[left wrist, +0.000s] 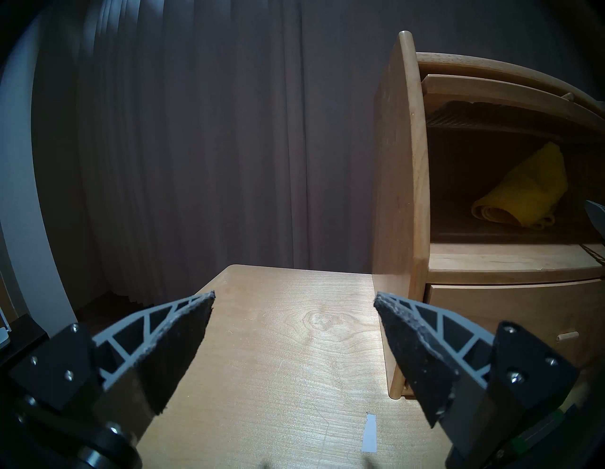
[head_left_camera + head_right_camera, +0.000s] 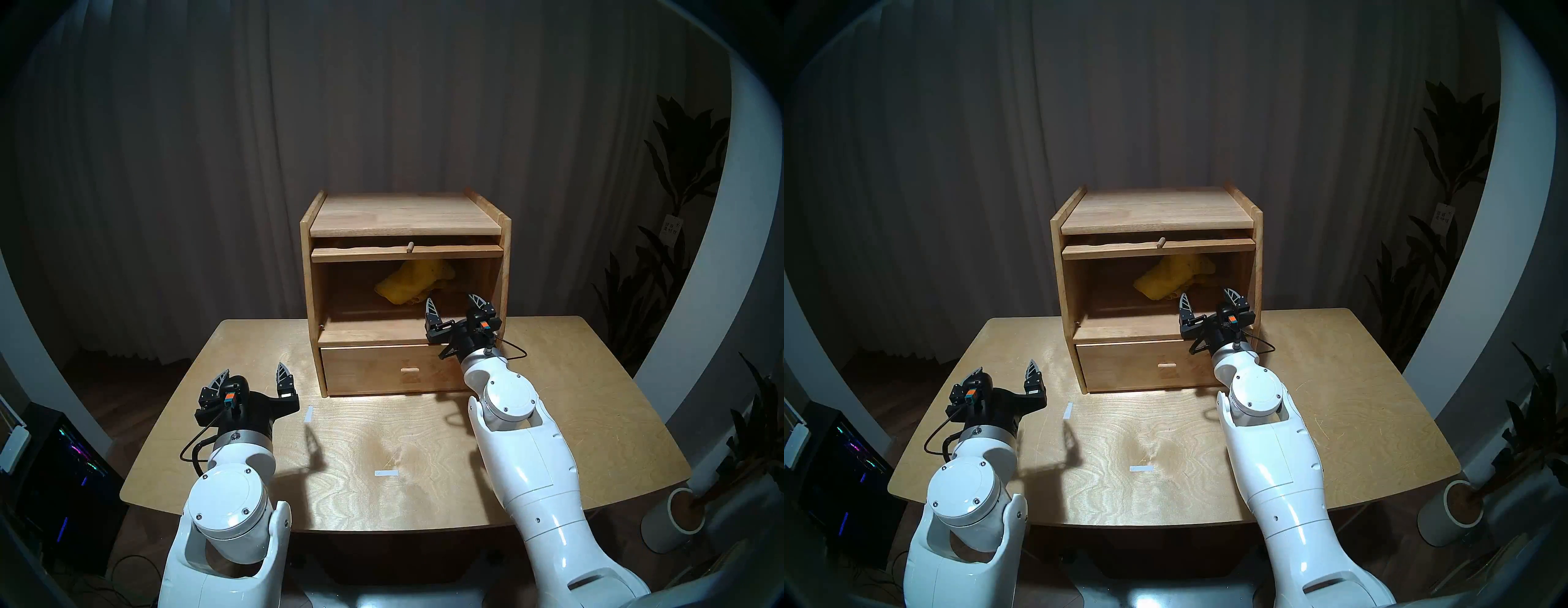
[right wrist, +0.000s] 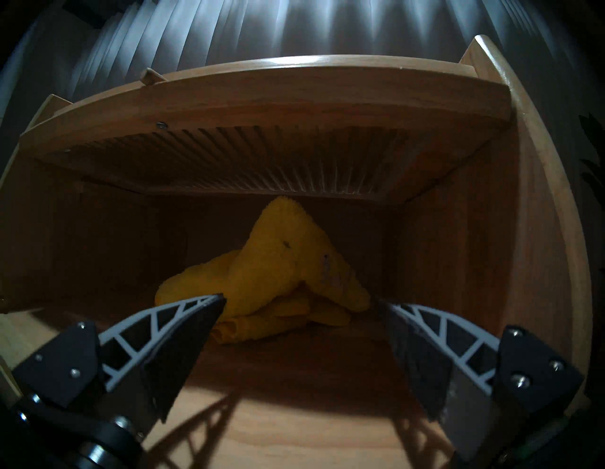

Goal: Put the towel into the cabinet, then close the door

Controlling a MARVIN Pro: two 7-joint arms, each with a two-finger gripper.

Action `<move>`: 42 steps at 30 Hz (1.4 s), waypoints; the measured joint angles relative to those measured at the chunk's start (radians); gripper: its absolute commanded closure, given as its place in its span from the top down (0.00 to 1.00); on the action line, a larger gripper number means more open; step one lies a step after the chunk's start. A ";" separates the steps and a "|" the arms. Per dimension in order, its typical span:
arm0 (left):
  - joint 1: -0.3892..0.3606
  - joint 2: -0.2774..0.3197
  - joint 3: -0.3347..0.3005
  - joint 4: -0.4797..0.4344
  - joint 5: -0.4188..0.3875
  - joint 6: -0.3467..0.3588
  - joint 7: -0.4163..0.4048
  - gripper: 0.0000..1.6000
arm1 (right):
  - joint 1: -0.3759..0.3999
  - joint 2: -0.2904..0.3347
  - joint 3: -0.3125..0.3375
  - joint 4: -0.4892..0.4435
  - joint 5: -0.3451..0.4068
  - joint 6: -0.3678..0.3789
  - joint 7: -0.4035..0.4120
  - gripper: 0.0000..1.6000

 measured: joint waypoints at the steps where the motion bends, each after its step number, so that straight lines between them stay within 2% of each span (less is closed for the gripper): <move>1: 0.000 0.000 0.000 0.001 0.000 0.000 0.000 1.00 | -0.016 0.000 0.001 -0.016 0.006 0.000 0.003 1.00; 16: -0.001 0.000 0.000 0.010 0.000 0.000 0.000 1.00 | -0.160 0.006 0.038 -0.185 0.061 -0.002 0.032 1.00; 24: -0.001 0.000 -0.001 0.015 0.000 0.000 0.000 1.00 | -0.245 0.033 0.066 -0.282 0.085 -0.001 0.061 1.00; 32: -0.001 0.000 -0.001 0.021 0.000 0.000 0.000 1.00 | -0.303 0.072 0.153 -0.378 0.109 -0.005 0.079 1.00; 42: -0.002 0.000 -0.001 0.024 0.000 0.000 0.000 1.00 | -0.361 0.128 0.324 -0.501 0.149 -0.013 0.081 1.00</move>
